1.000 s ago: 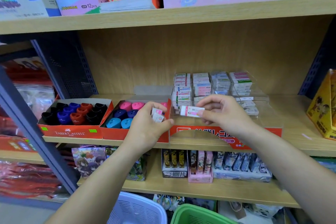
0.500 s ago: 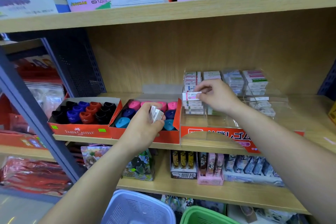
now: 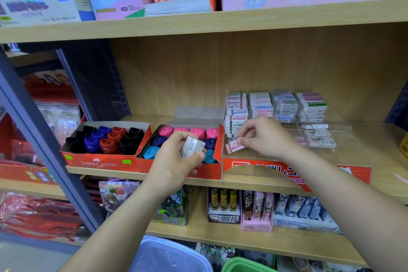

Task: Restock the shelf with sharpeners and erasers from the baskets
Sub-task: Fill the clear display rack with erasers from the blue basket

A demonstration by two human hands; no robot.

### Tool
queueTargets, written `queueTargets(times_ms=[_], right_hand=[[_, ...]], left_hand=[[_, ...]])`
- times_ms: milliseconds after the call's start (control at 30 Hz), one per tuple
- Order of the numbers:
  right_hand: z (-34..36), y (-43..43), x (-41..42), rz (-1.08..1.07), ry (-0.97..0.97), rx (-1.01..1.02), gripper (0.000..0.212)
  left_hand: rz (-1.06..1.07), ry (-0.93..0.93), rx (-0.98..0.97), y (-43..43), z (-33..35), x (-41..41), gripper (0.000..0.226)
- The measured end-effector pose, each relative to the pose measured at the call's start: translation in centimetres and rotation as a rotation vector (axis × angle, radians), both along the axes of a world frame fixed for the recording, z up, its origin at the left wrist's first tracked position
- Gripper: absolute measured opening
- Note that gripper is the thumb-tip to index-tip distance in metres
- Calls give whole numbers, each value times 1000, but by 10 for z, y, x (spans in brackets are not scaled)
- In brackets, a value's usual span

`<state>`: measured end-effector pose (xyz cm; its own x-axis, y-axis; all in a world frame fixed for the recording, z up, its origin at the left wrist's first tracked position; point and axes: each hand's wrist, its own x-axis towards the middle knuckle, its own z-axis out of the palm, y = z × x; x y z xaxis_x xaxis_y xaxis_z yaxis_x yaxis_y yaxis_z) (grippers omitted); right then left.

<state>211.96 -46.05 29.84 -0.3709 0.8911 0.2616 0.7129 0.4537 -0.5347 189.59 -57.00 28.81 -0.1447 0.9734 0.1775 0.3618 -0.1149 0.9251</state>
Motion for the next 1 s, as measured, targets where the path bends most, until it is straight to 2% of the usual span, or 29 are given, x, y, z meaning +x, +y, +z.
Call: queueTargets(times_ms=[133, 300, 400, 533, 667, 767, 867, 967, 1000], right_hand=[[-3, 0, -4, -18, -154, 98, 4], [-4, -4, 0, -83, -52, 200, 10], [-1, -10, 1, 6, -28, 86, 13], [-3, -8, -1, 87, -222, -67, 22], [-1, -10, -1, 105, -206, -143, 23], [-2, -12, 0, 125, -169, -154, 34], [-2, -16, 0, 131, -277, -100, 32], [2, -21, 0, 141, -230, -178, 65], [2, -21, 1, 151, -193, -190, 68]], left_hand=[[-7, -29, -10, -2, -2, -3, 28], [8, -48, 3, -2, -1, -3, 28], [10, -45, 5, -2, -2, -1, 27], [13, -30, 2, -4, -4, 0, 27], [18, -19, -10, -5, -5, 0, 30], [36, 9, 8, -5, -4, 1, 32], [54, 23, 32, -4, -1, 4, 32], [60, 12, 39, -3, 2, 7, 31], [60, 2, 43, -4, 3, 9, 32]])
